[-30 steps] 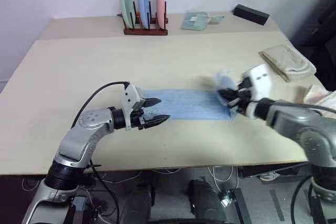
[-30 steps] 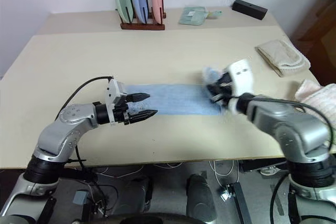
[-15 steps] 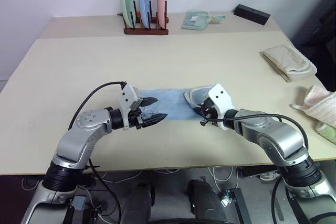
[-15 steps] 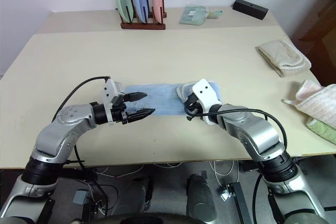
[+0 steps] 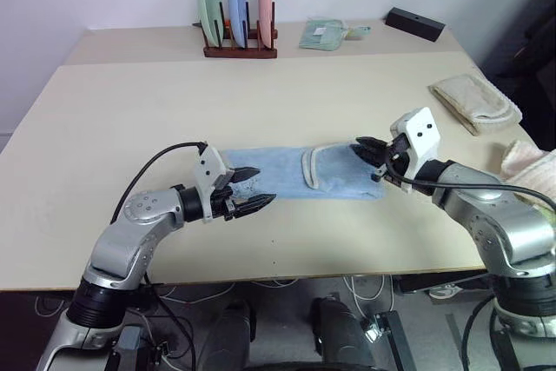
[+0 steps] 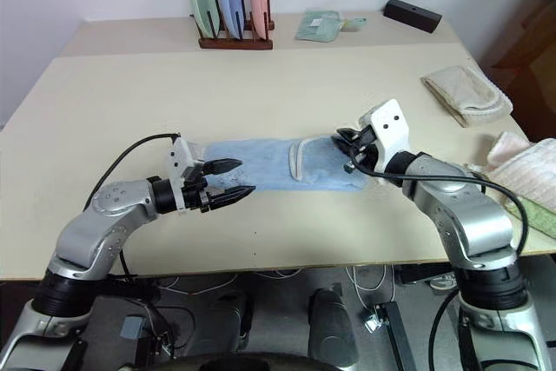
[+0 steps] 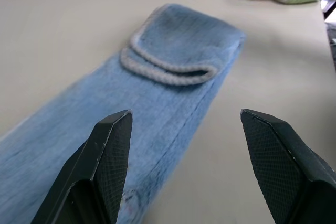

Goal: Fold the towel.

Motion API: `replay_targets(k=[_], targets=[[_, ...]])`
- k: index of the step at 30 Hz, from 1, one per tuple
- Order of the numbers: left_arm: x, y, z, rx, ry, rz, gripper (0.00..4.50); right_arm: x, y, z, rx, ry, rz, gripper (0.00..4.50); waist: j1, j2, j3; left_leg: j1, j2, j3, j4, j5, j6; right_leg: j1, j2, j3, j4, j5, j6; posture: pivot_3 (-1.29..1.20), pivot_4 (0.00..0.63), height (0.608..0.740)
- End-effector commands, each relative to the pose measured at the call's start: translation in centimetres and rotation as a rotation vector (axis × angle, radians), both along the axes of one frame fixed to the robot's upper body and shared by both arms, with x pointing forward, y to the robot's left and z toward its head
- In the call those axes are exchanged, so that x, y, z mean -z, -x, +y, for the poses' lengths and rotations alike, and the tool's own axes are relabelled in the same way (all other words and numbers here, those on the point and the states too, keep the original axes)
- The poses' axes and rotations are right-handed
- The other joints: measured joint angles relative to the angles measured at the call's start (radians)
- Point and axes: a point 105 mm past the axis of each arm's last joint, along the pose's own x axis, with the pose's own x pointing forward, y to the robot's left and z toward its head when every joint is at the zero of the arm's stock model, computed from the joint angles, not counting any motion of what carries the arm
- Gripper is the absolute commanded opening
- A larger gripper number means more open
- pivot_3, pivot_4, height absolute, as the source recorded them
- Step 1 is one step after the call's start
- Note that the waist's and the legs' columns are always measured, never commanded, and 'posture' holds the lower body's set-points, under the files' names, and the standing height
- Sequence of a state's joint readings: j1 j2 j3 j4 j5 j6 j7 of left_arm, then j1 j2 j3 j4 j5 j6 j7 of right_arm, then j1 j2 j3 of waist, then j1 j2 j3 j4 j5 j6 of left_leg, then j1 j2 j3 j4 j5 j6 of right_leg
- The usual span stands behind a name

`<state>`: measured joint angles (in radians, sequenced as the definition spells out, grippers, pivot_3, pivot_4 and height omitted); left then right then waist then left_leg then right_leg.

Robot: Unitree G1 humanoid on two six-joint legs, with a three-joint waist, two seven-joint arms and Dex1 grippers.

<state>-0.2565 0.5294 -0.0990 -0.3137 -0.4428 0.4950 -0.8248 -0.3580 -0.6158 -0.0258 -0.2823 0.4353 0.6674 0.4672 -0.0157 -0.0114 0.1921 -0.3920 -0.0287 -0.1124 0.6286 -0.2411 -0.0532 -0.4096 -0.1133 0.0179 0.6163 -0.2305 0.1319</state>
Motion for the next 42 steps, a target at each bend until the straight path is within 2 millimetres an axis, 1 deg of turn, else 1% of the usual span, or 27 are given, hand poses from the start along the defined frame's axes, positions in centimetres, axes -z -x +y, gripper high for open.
replay_targets(k=[1,4,7,10,12,13,14,16,17,18,19,20,21,22,24,26,27,29,31,33,35,38,40,42], targets=[[-1.1,0.5,-1.0,0.034,0.015,-0.050,3.37,1.1,-1.2,0.5,0.008,0.007,-0.022,0.03,0.001,0.000,0.000,0.000,0.000,0.000,0.000,0.000,0.000,0.000,0.000,0.000,0.000,0.000,0.000,0.00,0.150,0.740],[-1.0,0.6,-1.3,0.040,0.018,-0.046,3.37,3.3,-1.9,1.2,-0.007,-0.004,0.019,0.03,0.000,0.000,0.000,0.000,0.000,0.000,0.000,0.000,0.000,0.000,0.000,0.000,0.000,0.000,0.000,0.00,0.150,0.740],[-0.9,0.7,-1.4,0.041,0.018,-0.041,3.37,5.4,-2.1,1.8,-0.024,0.002,0.064,0.03,0.000,0.000,0.000,0.000,0.000,0.000,0.000,0.000,0.000,0.000,0.000,0.000,0.000,0.000,0.000,0.00,0.150,0.740],[-0.7,0.8,-1.2,0.032,0.016,-0.034,3.37,8.4,-1.7,1.9,-0.027,0.035,0.131,0.03,-0.001,0.000,0.000,0.000,0.000,0.000,0.000,0.000,0.000,0.000,0.000,0.000,0.000,0.000,0.000,0.00,0.150,0.740],[-0.6,1.0,-1.1,0.024,0.012,-0.031,3.37,9.1,-1.4,1.9,-0.030,0.041,0.143,0.03,-0.002,0.000,0.000,0.001,0.000,0.000,0.000,0.000,0.000,0.001,0.000,0.000,0.000,0.000,0.000,0.00,0.150,0.740],[-0.5,1.0,-1.0,0.017,0.008,-0.030,3.37,8.8,-1.2,1.8,-0.035,0.058,0.120,0.03,-0.002,0.000,0.000,0.001,0.000,0.000,0.000,0.000,0.000,0.001,0.000,0.000,0.000,0.000,0.000,0.00,0.150,0.740],[-0.4,1.1,-0.9,0.010,0.004,-0.029,3.37,8.2,-1.2,1.7,-0.036,0.064,0.087,0.03,-0.001,0.000,0.000,0.001,0.000,0.000,0.000,0.000,0.000,0.001,0.000,0.000,0.000,0.000,0.000,0.00,0.150,0.740],[-0.4,1.2,-0.3,-0.025,0.007,-0.021,3.37,5.3,-1.6,1.4,-0.028,0.037,-0.006,0.03,-0.001,0.000,0.000,0.001,0.000,0.000,0.000,0.000,0.000,0.001,0.000,0.000,0.000,0.000,0.000,0.00,0.150,0.740],[-0.4,1.2,-0.1,-0.037,0.011,-0.017,3.37,4.4,-1.6,1.3,-0.028,0.026,-0.033,0.03,-0.002,0.000,0.000,0.001,0.000,0.000,0.000,0.000,0.000,0.001,0.000,0.000,0.000,0.000,0.000,0.00,0.150,0.740],[-0.5,1.3,0.2,-0.061,0.034,0.005,3.37,3.1,-1.5,1.4,-0.047,0.029,-0.067,0.27,-0.001,0.000,0.000,0.001,0.000,0.000,0.000,0.000,0.000,0.001,0.000,0.000,0.000,0.000,0.000,0.00,0.150,0.740],[-0.4,1.2,1.0,-0.120,0.063,0.033,3.61,1.2,-1.4,1.6,-0.079,0.046,-0.123,0.56,-0.002,0.000,0.000,0.001,0.000,0.000,0.000,0.000,0.000,0.000,0.000,0.000,0.000,0.000,0.000,0.00,0.150,0.740],[-0.3,1.1,1.8,-0.182,0.088,0.068,3.89,-0.2,-1.1,1.9,-0.111,0.070,-0.164,0.87,-0.002,0.001,0.000,0.001,0.000,0.000,0.000,0.000,0.000,0.000,0.000,0.000,0.000,0.000,0.000,0.00,0.150,0.740],[0.0,1.0,2.5,-0.237,0.105,0.100,4.22,-1.2,-0.9,2.2,-0.142,0.111,-0.204,1.33,-0.004,0.001,0.001,0.001,0.000,0.000,0.000,0.000,0.000,0.000,0.000,0.001,0.000,0.000,0.000,0.00,0.150,0.740],[0.3,1.1,3.2,-0.290,0.119,0.141,4.50,-1.7,-0.6,2.5,-0.170,0.171,-0.241,1.83,-0.004,0.001,0.001,0.001,0.000,0.000,0.000,0.000,0.000,0.000,0.000,0.001,0.000,0.000,0.000,0.00,0.150,0.740],[0.7,1.5,4.1,-0.348,0.154,0.196,4.50,-2.2,-0.2,3.0,-0.219,0.259,-0.287,2.85,-0.003,0.001,0.000,0.001,0.000,-0.001,0.000,0.000,0.000,0.000,0.000,0.000,0.001,0.000,0.000,0.00,0.150,0.740],[0.8,2.2,4.5,-0.380,0.209,0.254,4.50,-2.4,0.4,3.8,-0.274,0.278,-0.303,3.93,-0.002,-0.001,0.000,0.001,0.000,-0.001,-0.001,0.000,0.000,0.000,0.000,-0.001,0.001,0.000,0.001,0.00,0.150,0.740],[1.1,2.3,4.9,-0.427,0.254,0.310,4.50,-2.7,0.6,4.2,-0.294,0.290,-0.325,4.34,-0.001,-0.001,0.000,0.001,0.000,-0.001,0.000,0.000,0.000,0.001,0.000,-0.001,0.000,0.000,0.001,0.00,0.150,0.740],[1.6,2.7,5.3,-0.512,0.370,0.429,4.50,-2.8,0.6,4.9,-0.302,0.286,-0.347,4.34,0.002,-0.001,0.000,0.000,0.000,-0.001,0.000,0.000,0.000,0.001,0.000,0.000,0.000,0.000,0.001,0.00,0.150,0.740],[2.2,3.2,5.3,-0.581,0.477,0.549,4.50,-2.6,0.4,5.2,-0.305,0.282,-0.349,4.34,0.003,-0.001,0.000,0.000,0.000,-0.001,0.001,0.000,0.000,0.001,-0.001,0.000,0.000,0.000,0.001,0.00,0.150,0.740],[2.5,3.2,5.6,-0.655,0.563,0.621,4.50,-2.3,0.4,5.5,-0.311,0.289,-0.351,4.34,0.004,-0.001,0.000,0.000,0.000,-0.002,0.001,0.000,0.000,0.001,-0.001,0.000,0.001,0.000,0.001,0.00,0.150,0.740],[2.9,2.6,6.2,-0.739,0.604,0.660,4.50,-2.1,0.5,5.7,-0.317,0.290,-0.353,4.34,0.005,-0.001,0.000,0.001,0.000,-0.002,0.001,0.000,0.000,0.001,-0.001,0.000,0.001,0.000,0.001,0.00,0.150,0.740],[3.5,0.8,7.3,-0.875,0.725,0.751,4.50,-2.0,0.5,6.0,-0.324,0.295,-0.356,4.34,0.007,-0.001,0.000,0.001,-0.001,-0.002,0.002,0.000,-0.001,0.001,-0.001,0.000,0.001,0.000,0.000,0.00,0.150,0.740],[3.4,-0.3,7.4,-0.918,0.783,0.793,4.50,-2.0,0.6,6.1,-0.324,0.296,-0.360,4.34,0.007,-0.002,0.000,0.001,-0.001,-0.002,0.002,0.000,-0.001,0.002,-0.001,0.000,0.000,0.000,-0.001,0.00,0.150,0.740],[3.8,-1.2,7.2,-0.954,0.813,0.849,4.50,-2.0,0.6,6.2,-0.322,0.299,-0.368,4.34,0.007,-0.002,-0.001,0.001,-0.001,-0.002,0.002,0.001,-0.001,0.002,-0.001,0.000,0.000,0.000,-0.001,0.00,0.150,0.740]])
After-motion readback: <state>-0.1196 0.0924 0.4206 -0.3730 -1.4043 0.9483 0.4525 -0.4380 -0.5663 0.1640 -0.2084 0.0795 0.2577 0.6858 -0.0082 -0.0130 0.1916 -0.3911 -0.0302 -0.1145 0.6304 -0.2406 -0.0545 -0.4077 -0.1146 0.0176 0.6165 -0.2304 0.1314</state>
